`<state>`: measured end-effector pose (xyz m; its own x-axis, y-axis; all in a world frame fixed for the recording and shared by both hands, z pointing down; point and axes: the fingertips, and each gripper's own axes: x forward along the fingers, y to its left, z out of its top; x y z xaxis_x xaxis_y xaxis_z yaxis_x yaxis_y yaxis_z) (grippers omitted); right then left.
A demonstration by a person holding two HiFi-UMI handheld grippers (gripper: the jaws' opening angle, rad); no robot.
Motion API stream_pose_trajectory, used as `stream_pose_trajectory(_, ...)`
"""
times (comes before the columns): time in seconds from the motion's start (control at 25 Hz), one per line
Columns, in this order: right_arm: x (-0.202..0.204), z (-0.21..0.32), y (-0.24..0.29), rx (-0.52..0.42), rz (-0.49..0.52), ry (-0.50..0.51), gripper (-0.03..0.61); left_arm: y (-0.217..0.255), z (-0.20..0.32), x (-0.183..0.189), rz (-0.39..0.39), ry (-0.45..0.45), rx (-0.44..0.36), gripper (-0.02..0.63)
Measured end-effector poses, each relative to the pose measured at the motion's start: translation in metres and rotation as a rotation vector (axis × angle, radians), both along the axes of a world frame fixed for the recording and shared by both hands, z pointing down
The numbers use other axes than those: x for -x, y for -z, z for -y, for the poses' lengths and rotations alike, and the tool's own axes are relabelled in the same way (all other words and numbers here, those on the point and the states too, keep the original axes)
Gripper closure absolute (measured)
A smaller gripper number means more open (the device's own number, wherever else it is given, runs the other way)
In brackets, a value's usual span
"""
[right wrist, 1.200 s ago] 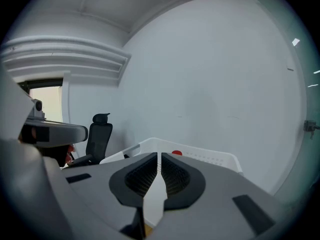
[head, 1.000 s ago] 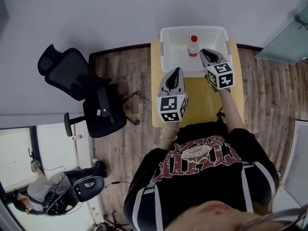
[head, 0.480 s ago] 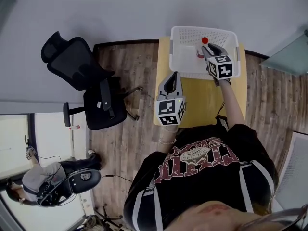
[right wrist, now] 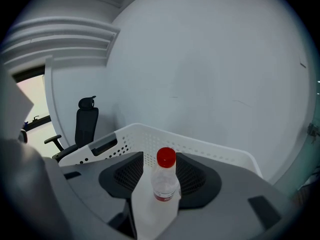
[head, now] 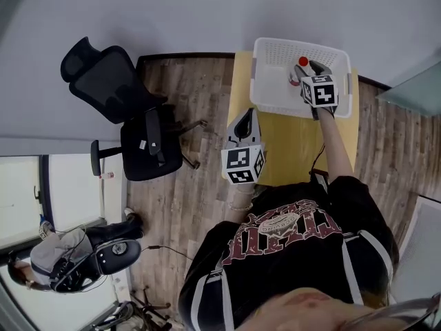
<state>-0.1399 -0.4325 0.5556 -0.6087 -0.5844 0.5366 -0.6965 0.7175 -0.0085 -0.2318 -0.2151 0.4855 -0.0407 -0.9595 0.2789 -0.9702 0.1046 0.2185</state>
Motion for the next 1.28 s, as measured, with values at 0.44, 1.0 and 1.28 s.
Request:
stream_pose_trajectory(0.44, 0.011, 0.023, -0.022, 0.024, 0.004, -0.010, 0.384, -0.016, 0.002, 0.015, -0.018, 0.024, 0.024, 0.566)
stream_pose_trajectory(1.0, 0.017, 0.031, -0.033, 0.005, -0.006, 0.017, 0.405, -0.022, -0.001, 0.016, -0.013, 0.034, 0.041, 0.566)
stream_pose_trajectory(1.28, 0.016, 0.031, -0.031, 0.008, -0.002, 0.032, 0.410, -0.020, 0.002, 0.014, -0.006, 0.027, 0.040, 0.566)
